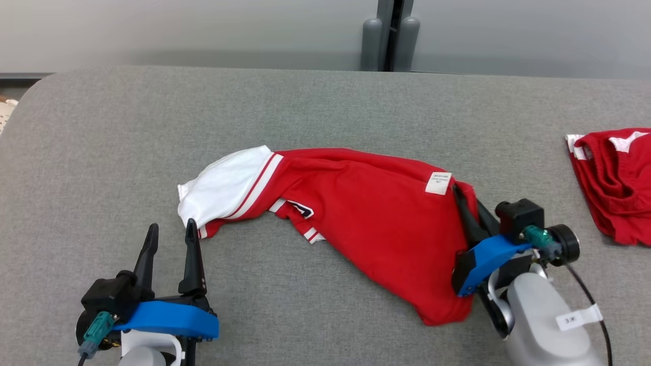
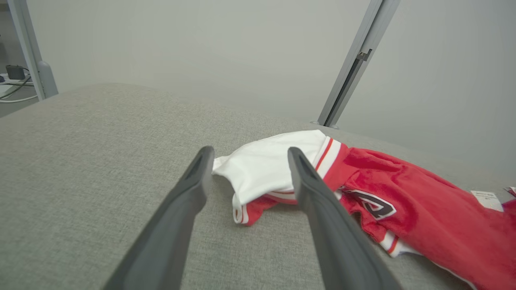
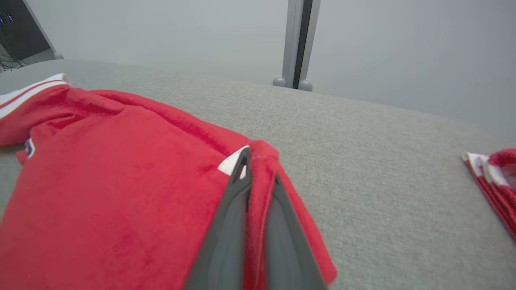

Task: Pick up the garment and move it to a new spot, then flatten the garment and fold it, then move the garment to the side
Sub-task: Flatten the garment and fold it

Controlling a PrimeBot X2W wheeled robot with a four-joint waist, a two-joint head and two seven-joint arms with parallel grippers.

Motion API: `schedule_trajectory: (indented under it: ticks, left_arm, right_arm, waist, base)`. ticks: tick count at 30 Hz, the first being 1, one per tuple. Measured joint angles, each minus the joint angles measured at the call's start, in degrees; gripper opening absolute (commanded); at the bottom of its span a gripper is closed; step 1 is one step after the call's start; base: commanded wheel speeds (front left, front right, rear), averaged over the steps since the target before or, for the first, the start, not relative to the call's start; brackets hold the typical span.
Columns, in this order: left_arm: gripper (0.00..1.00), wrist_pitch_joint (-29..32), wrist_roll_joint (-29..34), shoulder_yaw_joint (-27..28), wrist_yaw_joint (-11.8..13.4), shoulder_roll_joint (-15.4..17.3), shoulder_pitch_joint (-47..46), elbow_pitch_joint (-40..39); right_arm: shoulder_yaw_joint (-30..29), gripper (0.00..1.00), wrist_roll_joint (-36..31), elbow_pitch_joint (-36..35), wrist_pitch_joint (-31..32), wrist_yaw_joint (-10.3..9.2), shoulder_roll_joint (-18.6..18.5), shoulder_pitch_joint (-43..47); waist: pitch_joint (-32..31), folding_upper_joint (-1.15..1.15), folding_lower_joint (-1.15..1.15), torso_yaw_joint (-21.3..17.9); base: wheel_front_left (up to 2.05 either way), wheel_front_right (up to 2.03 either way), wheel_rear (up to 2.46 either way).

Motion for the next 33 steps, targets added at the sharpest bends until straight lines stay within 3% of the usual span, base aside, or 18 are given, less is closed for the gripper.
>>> schedule_trajectory:
  ticks: [1,2,7,11,16,18,19,25,33]
  left_arm:
    - [1.00,0.0,0.0,0.0,0.0,0.0,0.0,0.0]
    - [1.00,0.0,0.1,0.8,0.0,-0.3,0.3,-0.1]
    - [1.00,0.0,0.3,2.0,-0.2,-0.5,1.3,-0.3]
    - [1.00,0.0,0.6,2.4,-0.3,-0.6,1.7,-0.5]
    - [1.00,0.0,1.1,2.6,-0.4,-0.8,2.3,-0.5]
    - [1.00,0.0,1.1,2.6,-0.4,-0.9,2.5,-0.6]
    - [1.00,0.0,1.1,2.6,-0.4,-1.0,2.5,-0.6]
    - [1.00,0.0,1.3,2.8,-0.6,-1.0,3.0,-0.3]
    - [1.00,0.0,1.7,2.7,-0.7,-1.2,3.2,-0.2]
  right_arm:
    - [0.0,0.00,0.0,0.0,0.0,0.00,0.0,0.0]
    - [6.8,0.00,0.7,-8.4,-0.1,-0.01,0.0,5.7]
    - [18.2,0.00,0.0,-18.7,4.3,-0.01,0.0,14.5]
    - [25.8,0.00,-0.5,-23.9,9.0,0.00,-0.3,18.6]
    - [31.8,0.00,1.7,-28.6,14.2,0.00,-3.4,21.4]
    - [32.6,0.38,2.3,-30.0,15.0,0.00,-4.9,22.0]
    - [32.6,1.00,2.6,-30.6,15.4,0.00,-5.2,22.1]
    - [28.7,1.00,4.6,-35.3,14.5,0.00,-5.1,23.2]
    - [12.7,1.00,1.5,-37.3,13.4,0.00,-2.8,22.2]
  waist:
    - [0.0,0.00,0.00,0.0]
    - [-0.7,0.00,0.00,-1.0]
    - [-1.9,0.00,0.00,-2.8]
    - [-2.8,0.00,0.00,-3.9]
    - [-3.7,0.00,0.00,-4.6]
    - [-3.8,0.00,0.00,-4.7]
    - [-3.9,0.00,0.00,-4.7]
    - [-4.2,0.00,0.00,-4.5]
    - [-4.1,0.00,0.00,-3.4]
  base:
    - [0.00,0.00,0.00]
    - [0.00,0.00,0.00]
    - [0.00,0.00,0.00]
    - [0.00,0.00,0.00]
    - [0.00,0.00,0.00]
    - [0.00,0.00,0.00]
    - [0.00,0.00,0.00]
    - [0.00,0.00,0.00]
    - [0.00,0.00,0.00]
